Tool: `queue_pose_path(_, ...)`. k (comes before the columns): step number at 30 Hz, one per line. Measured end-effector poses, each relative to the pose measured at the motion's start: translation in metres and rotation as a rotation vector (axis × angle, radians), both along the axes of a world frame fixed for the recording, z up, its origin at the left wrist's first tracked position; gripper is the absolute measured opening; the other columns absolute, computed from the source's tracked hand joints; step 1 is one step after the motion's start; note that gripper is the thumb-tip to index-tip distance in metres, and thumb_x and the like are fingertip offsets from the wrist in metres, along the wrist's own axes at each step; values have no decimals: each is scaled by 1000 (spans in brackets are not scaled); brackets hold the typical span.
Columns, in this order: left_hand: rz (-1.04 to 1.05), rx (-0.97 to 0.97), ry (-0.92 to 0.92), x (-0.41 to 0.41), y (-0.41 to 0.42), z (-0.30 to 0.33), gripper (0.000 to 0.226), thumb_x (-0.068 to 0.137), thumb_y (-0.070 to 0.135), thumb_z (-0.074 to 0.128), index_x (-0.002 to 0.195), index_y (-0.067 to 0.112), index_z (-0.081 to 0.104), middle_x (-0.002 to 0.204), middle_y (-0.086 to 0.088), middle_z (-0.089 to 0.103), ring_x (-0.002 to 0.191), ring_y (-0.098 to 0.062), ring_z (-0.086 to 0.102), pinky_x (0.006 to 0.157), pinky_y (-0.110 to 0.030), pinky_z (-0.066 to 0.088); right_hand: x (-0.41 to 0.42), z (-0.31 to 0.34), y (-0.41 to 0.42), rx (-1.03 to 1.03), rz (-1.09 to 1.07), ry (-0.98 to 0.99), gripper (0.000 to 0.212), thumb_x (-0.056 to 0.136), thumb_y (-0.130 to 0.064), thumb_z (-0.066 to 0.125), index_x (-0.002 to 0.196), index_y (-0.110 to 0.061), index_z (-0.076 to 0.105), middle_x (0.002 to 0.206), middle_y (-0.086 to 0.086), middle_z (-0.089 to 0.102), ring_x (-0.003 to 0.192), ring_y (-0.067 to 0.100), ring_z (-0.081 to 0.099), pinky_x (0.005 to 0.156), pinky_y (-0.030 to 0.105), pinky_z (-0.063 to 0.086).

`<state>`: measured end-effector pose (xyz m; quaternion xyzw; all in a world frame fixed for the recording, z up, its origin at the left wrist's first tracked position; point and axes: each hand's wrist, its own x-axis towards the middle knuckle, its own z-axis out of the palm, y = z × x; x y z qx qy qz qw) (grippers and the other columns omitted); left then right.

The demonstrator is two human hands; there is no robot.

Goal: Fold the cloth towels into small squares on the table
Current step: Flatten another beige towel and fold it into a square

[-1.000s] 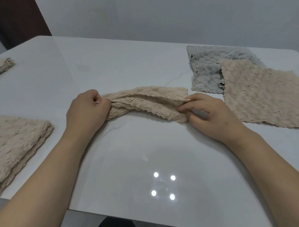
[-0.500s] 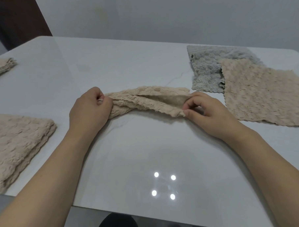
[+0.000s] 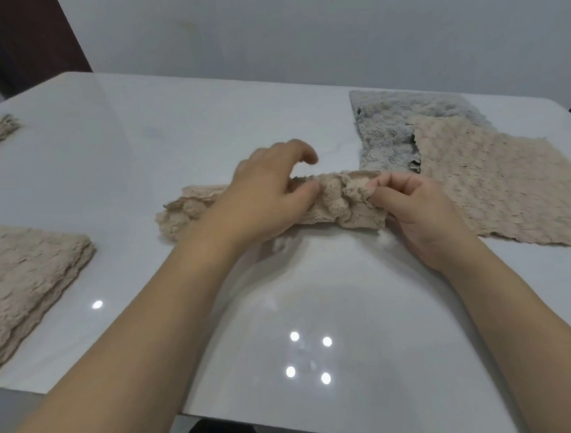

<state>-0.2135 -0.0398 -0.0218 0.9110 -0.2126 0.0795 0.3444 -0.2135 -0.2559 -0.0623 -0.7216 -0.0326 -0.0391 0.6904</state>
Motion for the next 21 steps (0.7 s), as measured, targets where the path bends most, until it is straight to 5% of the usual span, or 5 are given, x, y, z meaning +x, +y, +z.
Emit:
queue_pose_path(5,-58,-108,87,15,-10,-23,8,94,31,59,89,25,59,65,15,57,57,-2,49,59,-25,38,-6,1,-2,-112,-13,-160,12,85,-21,61,79,-13,68,72,-1,61,69,13,52,65,26,40)
queue_pose_path(8,-40,-133,150,19,-9,-27,13,93,30,58,82,23,56,63,14,57,51,-5,49,55,-25,39,-6,3,0,-152,48,-260,31,86,-33,55,88,-4,67,83,-3,62,81,10,57,76,21,42)
queue_pose_path(14,72,-126,153,21,-8,-25,18,94,31,52,81,19,52,71,2,59,54,-7,43,55,-29,37,-8,1,-2,-493,105,-331,43,72,-42,75,106,-20,61,106,-9,51,98,11,53,89,22,40)
queue_pose_path(19,63,-143,142,19,-8,-23,18,94,32,54,81,19,53,67,5,58,53,-6,43,55,-27,37,-3,0,0,-590,-43,-505,11,84,-15,72,90,-12,63,98,-2,55,87,5,52,80,14,38)
queue_pose_path(21,19,-127,139,15,-7,-21,19,95,33,55,81,21,53,62,10,55,52,-5,43,53,-24,35,-3,1,1,-517,-98,-539,20,93,-17,61,79,-4,59,88,2,55,81,8,51,76,18,38)
